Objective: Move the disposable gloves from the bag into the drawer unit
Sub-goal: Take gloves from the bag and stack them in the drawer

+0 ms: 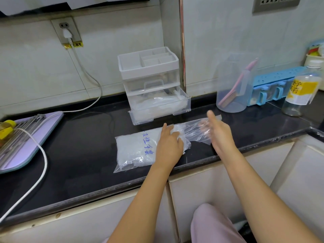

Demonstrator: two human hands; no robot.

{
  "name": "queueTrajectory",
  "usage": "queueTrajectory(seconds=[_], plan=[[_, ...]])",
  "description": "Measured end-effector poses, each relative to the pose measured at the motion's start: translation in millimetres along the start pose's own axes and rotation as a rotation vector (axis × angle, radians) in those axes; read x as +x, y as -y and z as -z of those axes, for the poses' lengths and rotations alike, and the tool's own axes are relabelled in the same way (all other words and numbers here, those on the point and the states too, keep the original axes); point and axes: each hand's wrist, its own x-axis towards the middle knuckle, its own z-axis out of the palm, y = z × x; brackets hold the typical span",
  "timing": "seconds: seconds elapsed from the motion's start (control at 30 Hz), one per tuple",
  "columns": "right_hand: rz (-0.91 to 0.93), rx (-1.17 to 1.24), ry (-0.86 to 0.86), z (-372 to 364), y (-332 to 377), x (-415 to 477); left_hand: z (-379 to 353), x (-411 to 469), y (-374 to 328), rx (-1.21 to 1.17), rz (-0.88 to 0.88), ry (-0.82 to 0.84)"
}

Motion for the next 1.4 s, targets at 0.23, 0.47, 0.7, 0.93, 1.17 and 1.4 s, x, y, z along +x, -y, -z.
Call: queueTrajectory(seconds=[0.23,0.47,0.7,0.93,1.17,1.4], plan=[[0.028,-0.088,0.024,10,16,-10,1,-1,-2,-0.029,0.019,0.015],[0.392,-0.336,0.360,25,100,-51,2,-1,-3,-0.034,0.026,0.045],[0.488,-0.828,0.746,14,156,-74,31,-6,-22,-0.586,0.184,-0.178],[0.579,-1.003,0.833,-7,166,-71,95,-3,-55,-0.847,-0.009,0.170],[0.609,-0.979,0.754,-16,179,-51,122,2,-37,-0.596,0.092,0.255],[0.534,-1.234,0.646,-45,189,-3,157,45,-16,-0.262,0.146,0.237]])
